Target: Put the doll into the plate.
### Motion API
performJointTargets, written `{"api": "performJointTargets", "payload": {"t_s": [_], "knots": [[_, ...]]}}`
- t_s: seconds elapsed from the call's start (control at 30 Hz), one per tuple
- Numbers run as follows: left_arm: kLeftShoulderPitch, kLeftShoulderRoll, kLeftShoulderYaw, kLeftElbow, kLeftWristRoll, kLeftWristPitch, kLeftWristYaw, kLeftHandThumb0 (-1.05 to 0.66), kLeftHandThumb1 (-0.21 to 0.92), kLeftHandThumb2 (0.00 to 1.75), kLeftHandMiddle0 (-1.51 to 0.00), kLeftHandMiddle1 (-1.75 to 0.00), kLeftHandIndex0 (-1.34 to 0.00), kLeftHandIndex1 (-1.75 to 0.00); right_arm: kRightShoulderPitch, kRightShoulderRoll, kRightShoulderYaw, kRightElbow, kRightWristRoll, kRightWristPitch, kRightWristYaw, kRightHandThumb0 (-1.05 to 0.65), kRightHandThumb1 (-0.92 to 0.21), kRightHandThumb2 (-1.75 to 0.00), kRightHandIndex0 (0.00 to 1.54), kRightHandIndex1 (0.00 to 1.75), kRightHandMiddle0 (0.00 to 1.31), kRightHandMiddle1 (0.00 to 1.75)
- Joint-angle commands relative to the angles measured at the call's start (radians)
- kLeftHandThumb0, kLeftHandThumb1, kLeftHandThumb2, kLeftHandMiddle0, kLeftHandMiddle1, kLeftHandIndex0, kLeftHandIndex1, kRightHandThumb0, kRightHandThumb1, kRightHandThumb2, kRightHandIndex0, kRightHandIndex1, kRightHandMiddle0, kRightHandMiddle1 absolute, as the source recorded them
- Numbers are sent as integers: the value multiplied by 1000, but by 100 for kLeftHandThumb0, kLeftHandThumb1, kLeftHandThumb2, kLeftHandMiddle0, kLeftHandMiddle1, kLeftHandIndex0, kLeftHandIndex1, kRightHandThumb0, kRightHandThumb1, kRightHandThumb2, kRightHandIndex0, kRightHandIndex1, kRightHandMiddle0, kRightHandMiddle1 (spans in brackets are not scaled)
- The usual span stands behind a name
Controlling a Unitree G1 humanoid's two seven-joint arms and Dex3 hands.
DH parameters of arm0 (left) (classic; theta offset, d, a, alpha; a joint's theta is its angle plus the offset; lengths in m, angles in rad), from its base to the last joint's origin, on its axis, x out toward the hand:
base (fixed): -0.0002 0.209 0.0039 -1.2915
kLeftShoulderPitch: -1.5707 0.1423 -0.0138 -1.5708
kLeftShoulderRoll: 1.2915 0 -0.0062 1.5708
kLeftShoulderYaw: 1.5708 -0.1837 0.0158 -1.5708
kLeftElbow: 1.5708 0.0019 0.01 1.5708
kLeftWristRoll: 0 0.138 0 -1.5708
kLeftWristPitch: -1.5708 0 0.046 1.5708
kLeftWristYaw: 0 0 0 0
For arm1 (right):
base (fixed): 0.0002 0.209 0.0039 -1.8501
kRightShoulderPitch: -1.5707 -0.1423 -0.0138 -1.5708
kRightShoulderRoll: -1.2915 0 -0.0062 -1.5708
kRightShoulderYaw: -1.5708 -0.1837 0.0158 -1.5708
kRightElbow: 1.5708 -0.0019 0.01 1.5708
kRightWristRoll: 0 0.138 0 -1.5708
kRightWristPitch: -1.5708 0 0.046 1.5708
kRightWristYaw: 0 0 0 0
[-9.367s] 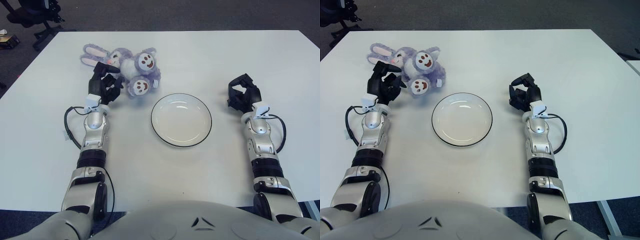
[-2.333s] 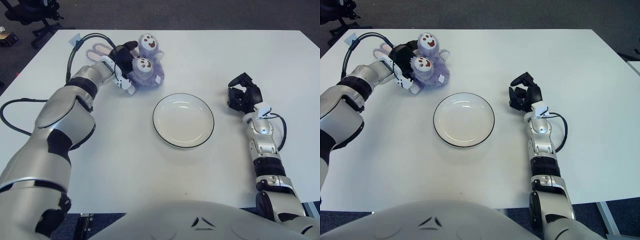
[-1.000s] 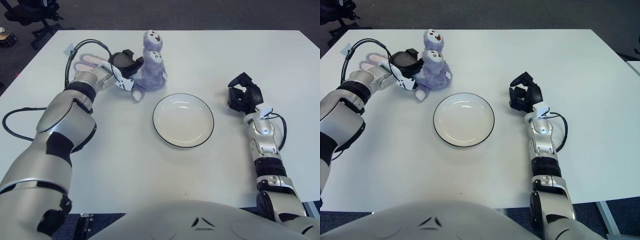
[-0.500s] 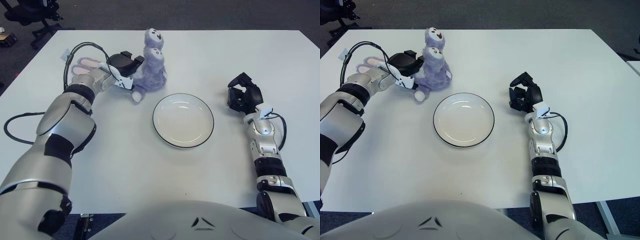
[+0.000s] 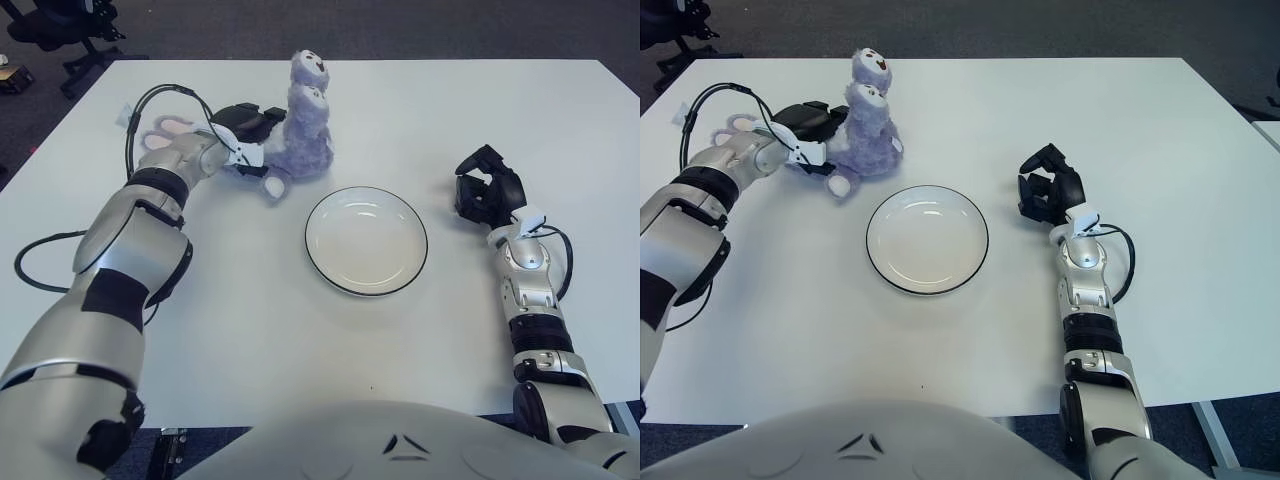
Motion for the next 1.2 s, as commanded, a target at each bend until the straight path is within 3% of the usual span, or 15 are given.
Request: {"api": "performJointTargets", "payload": {"t_s": [0.0,0.63,0.87,1.17], "knots": [[18,6,8,-4,2,-25,-28,14,40,108,-82,-175,-66,-175,16,7,-1,24,15,1,2,-39,-63,-91,94,175,38,175],[-33,50,49,-47,-5,-85,4,15,38,111,-82,-175,-66,-175,12,11,1,27,15,5,4,-38,-65,-88,93,175,36,175],[-35,78,67,-75,16,-250,174,16,38,112,-81,-175,-65,-175,12,9,2,25,20,12,11,-38,-66,-87,92,175,36,175],[-75,81,68,-95,29,-356,214,16,35,115,-82,-175,-65,-175,11,9,2,23,22,18,15,-38,-68,-85,92,175,35,175]]}}
